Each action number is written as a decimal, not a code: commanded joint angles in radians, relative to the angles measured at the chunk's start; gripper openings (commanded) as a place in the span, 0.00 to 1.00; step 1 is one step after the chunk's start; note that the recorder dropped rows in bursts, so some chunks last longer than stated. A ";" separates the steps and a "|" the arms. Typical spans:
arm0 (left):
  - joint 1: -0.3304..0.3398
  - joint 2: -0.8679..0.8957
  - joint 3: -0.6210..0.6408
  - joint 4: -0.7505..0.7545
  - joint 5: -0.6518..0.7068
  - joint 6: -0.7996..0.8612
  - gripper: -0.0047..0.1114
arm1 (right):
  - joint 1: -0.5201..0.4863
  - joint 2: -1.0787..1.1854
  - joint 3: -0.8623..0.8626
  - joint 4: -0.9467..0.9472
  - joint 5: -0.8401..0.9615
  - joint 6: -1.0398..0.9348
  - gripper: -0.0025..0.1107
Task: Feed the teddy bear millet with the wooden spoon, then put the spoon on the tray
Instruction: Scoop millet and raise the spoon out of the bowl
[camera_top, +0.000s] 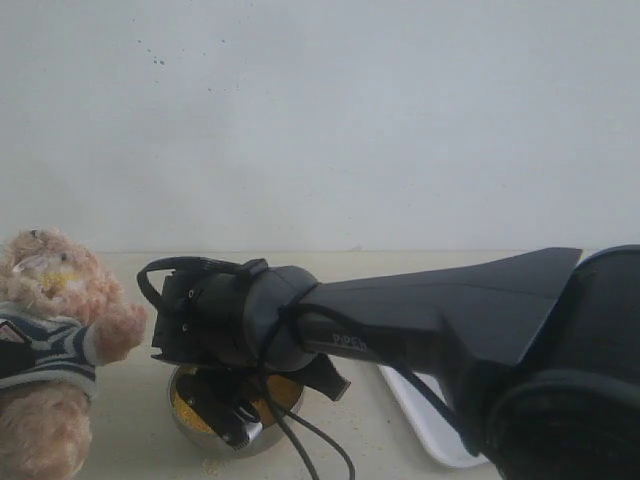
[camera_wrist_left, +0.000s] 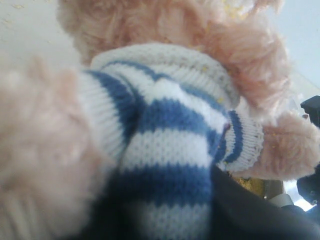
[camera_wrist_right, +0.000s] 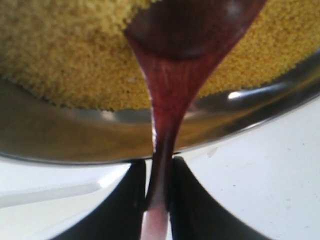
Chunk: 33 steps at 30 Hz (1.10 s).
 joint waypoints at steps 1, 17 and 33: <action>0.002 -0.006 0.002 -0.019 0.016 0.003 0.07 | -0.010 -0.030 0.001 0.051 0.011 -0.024 0.02; 0.002 -0.006 0.002 -0.010 0.016 0.003 0.07 | -0.061 -0.092 0.001 0.241 0.013 -0.126 0.02; 0.002 -0.006 0.002 -0.005 0.016 0.003 0.07 | -0.113 -0.092 -0.072 0.416 -0.006 -0.060 0.02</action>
